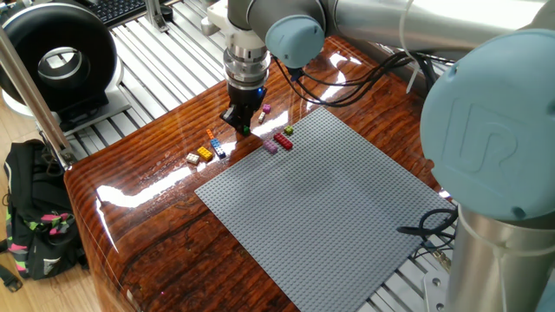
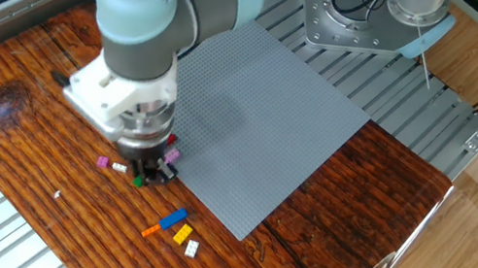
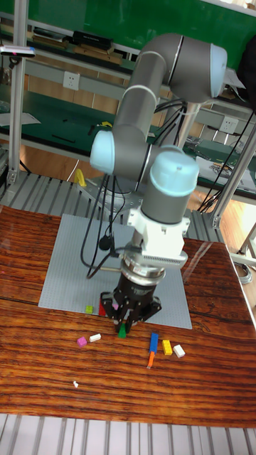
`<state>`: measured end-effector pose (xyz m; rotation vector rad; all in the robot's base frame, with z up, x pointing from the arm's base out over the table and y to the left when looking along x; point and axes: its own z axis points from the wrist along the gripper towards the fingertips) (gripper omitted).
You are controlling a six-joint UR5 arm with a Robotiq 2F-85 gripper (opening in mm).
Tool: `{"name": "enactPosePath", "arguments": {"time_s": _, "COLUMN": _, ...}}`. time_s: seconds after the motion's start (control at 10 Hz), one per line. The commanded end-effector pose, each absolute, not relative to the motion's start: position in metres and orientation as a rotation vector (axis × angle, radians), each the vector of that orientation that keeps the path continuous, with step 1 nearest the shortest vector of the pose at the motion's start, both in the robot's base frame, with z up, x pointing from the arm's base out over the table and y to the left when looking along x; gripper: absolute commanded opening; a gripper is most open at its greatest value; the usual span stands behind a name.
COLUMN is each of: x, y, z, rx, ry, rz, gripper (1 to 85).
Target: Build with small Lego blocks
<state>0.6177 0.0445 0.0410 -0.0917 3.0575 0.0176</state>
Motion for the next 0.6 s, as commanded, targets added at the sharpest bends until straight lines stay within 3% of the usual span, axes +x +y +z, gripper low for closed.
{"name": "enactPosePath", "arguments": {"time_s": 0.0, "x": 0.589, "y": 0.050, "z": 0.061, "rx": 0.030, "ry": 3.080, "rz": 0.035, "gripper": 1.0}}
{"name": "enactPosePath", "arguments": {"time_s": 0.5, "x": 0.561, "y": 0.042, "z": 0.035, "rx": 0.105, "ry": 3.081, "rz": -0.055, "gripper": 1.0}}
